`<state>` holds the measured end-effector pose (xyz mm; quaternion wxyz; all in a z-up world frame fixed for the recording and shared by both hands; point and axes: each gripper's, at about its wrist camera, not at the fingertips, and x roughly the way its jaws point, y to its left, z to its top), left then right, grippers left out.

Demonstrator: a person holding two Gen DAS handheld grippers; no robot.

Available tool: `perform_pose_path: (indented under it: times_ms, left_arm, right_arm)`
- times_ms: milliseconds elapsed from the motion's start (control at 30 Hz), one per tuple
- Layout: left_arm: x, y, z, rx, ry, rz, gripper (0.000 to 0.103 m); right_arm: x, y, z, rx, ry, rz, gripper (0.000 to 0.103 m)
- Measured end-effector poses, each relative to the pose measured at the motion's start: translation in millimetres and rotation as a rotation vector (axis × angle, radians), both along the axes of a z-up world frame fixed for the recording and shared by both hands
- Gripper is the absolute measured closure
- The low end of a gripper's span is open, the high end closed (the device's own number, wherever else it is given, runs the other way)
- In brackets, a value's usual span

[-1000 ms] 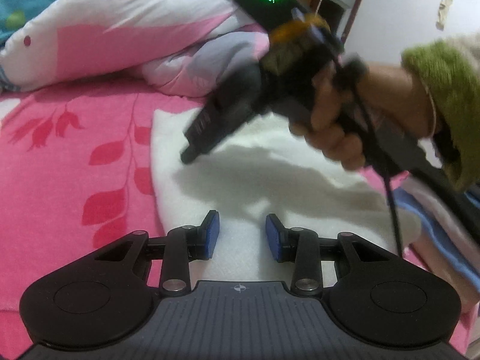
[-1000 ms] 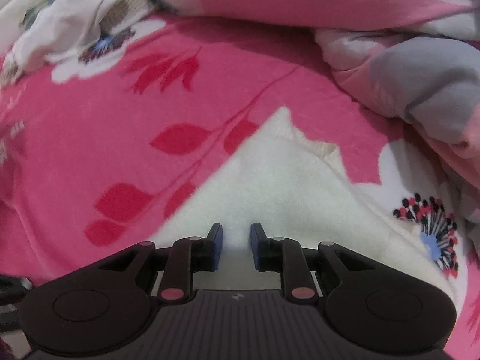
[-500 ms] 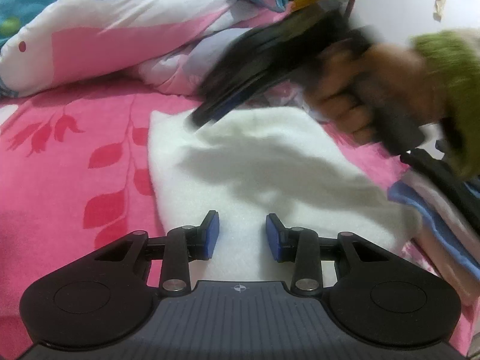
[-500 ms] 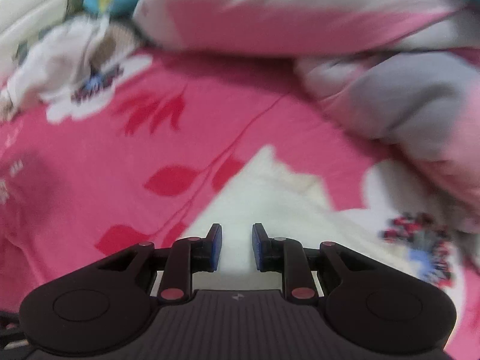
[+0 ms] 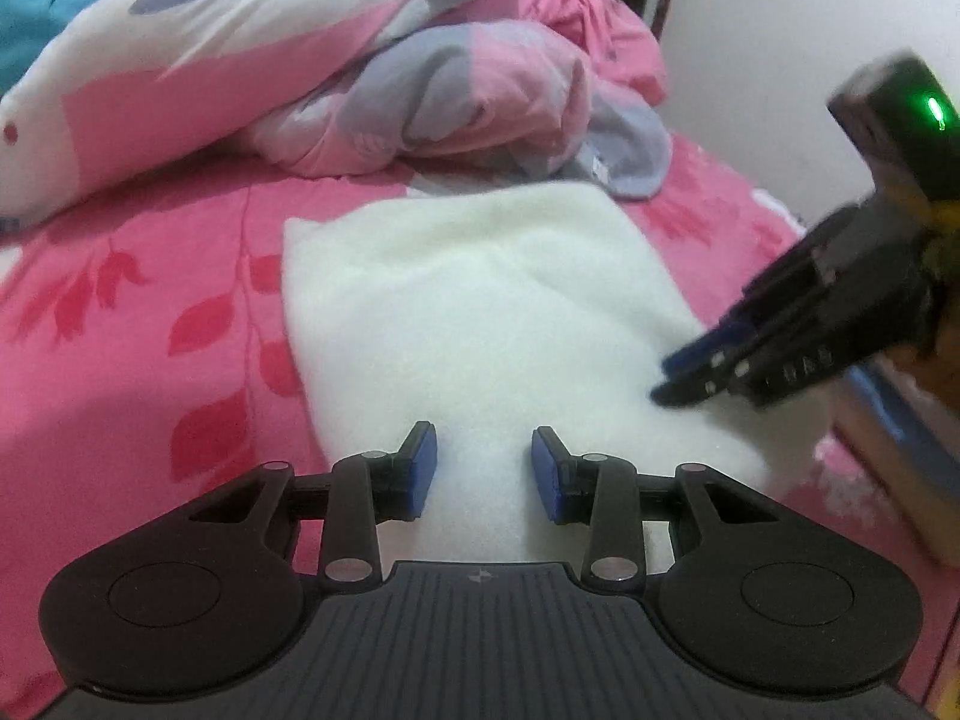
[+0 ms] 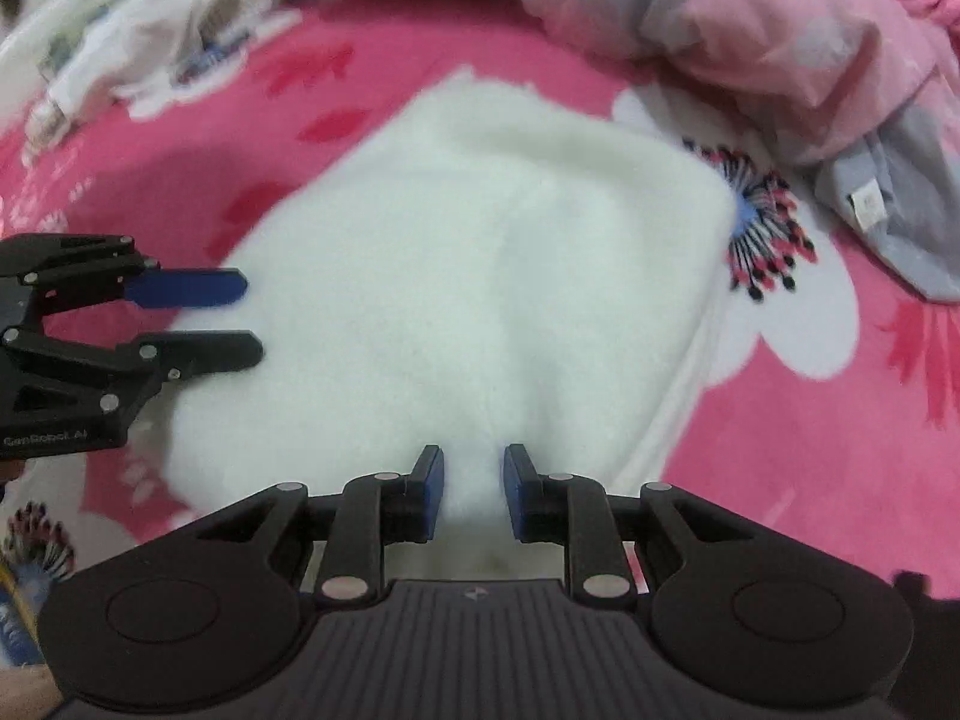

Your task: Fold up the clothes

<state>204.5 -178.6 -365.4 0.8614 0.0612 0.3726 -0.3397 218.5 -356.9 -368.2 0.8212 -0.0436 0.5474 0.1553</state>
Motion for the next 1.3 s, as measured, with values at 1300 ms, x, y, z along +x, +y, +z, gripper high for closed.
perform_pose_path:
  times_ms: [1300]
  left_arm:
    - [50,-56,25,0.316,0.346,0.155,0.045]
  right_arm:
    - [44,-25,22,0.028,-0.146,-0.345,0.082]
